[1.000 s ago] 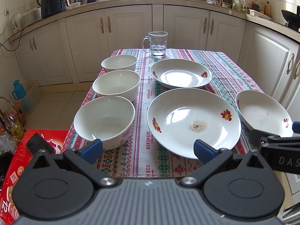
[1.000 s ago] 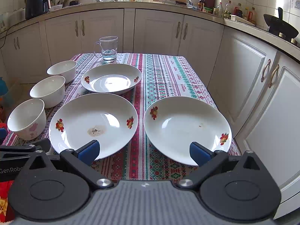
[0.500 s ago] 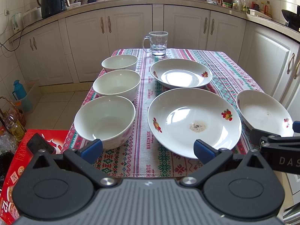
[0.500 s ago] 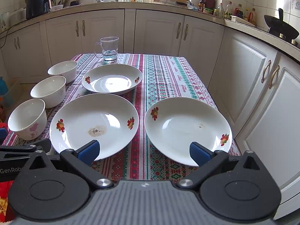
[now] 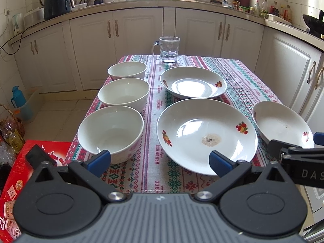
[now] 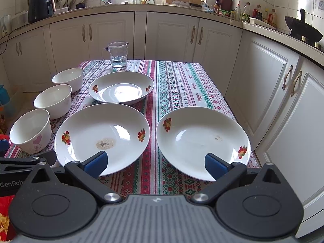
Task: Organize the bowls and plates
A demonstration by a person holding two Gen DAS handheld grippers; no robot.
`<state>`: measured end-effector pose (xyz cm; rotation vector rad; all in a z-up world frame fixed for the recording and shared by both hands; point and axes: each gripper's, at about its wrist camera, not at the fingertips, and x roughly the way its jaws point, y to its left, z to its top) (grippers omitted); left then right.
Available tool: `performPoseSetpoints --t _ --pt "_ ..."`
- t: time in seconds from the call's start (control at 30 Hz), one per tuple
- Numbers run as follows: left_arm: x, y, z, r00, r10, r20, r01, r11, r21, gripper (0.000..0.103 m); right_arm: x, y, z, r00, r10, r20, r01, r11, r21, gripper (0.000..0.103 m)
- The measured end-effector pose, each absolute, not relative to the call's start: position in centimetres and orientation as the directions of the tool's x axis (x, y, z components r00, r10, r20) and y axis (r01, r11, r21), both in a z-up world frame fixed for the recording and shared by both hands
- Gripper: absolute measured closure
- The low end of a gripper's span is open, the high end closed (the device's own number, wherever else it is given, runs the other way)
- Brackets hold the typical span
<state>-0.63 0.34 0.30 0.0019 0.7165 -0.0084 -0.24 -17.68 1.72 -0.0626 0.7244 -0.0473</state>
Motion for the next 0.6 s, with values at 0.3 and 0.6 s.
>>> performPoseSetpoints --t 0.3,0.6 --pt "0.0 -0.1 1.1 0.767 -0.044 -0.641 0.070 0.997 0.015 0.001 -0.3 -18.0 2.6 0.773 -0.056 -0.632 0.009 0.997 -0.078 0.000" --pt "1.4 -1.0 2.4 0.776 -0.126 -0.618 0.194 0.980 0.044 0.001 -0.1 -19.9 4.3 0.839 -0.020 -0.543 -0.056 0.991 -0.123 0.000"
